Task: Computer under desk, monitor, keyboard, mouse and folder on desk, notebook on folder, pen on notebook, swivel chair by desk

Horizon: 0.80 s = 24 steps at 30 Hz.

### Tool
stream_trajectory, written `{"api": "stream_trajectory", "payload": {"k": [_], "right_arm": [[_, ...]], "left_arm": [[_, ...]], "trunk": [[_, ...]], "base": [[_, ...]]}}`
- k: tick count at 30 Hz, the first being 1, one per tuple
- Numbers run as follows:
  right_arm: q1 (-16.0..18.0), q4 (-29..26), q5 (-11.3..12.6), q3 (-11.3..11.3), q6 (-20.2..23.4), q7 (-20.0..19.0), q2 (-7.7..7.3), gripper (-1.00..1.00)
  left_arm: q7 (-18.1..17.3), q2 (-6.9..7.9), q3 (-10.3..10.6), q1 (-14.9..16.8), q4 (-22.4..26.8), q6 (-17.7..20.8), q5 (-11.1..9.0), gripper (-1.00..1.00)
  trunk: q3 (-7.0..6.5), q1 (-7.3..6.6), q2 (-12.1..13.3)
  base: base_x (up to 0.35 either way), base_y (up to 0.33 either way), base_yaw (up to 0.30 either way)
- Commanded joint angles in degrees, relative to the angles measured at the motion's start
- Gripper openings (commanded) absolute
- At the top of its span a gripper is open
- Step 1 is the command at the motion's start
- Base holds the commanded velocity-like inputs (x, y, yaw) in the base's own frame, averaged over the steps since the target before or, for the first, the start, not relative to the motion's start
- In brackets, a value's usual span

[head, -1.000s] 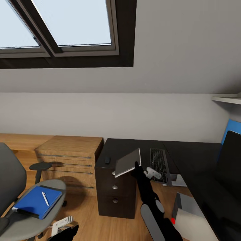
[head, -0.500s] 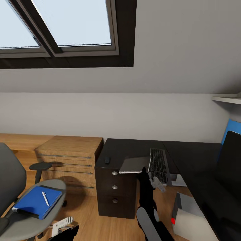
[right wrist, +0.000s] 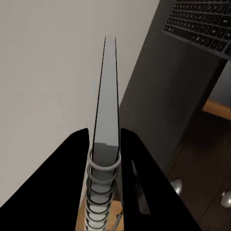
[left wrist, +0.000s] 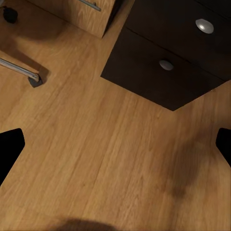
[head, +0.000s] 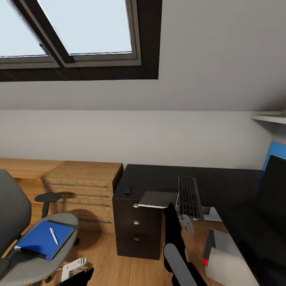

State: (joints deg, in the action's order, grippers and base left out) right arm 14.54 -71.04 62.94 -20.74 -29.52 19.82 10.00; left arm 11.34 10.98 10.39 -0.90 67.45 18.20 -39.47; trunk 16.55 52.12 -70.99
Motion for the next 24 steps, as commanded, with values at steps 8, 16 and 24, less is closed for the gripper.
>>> {"api": "stream_trajectory", "payload": {"k": [8,16,24], "right_arm": [[0.0,-0.6,1.1,0.0,-0.3,0.0,0.0,-1.0],[0.0,-0.6,1.1,0.1,-0.4,0.0,0.0,-1.0],[0.0,-0.5,1.1,0.3,-0.4,0.0,0.0,-1.0]], "left_arm": [[0.5,0.01,0.2,0.0,0.1,0.1,-0.6,1.0],[0.5,0.01,0.3,0.0,0.1,0.1,-0.5,1.0],[0.5,-0.07,0.3,0.0,0.1,0.1,-0.2,1.0]], "trunk": [[0.06,0.01,0.0],[0.06,0.01,0.0],[0.06,0.01,0.0]], "base": [[0.027,0.018,0.0],[0.21,0.162,0.0],[0.153,0.11,0.0]]}}
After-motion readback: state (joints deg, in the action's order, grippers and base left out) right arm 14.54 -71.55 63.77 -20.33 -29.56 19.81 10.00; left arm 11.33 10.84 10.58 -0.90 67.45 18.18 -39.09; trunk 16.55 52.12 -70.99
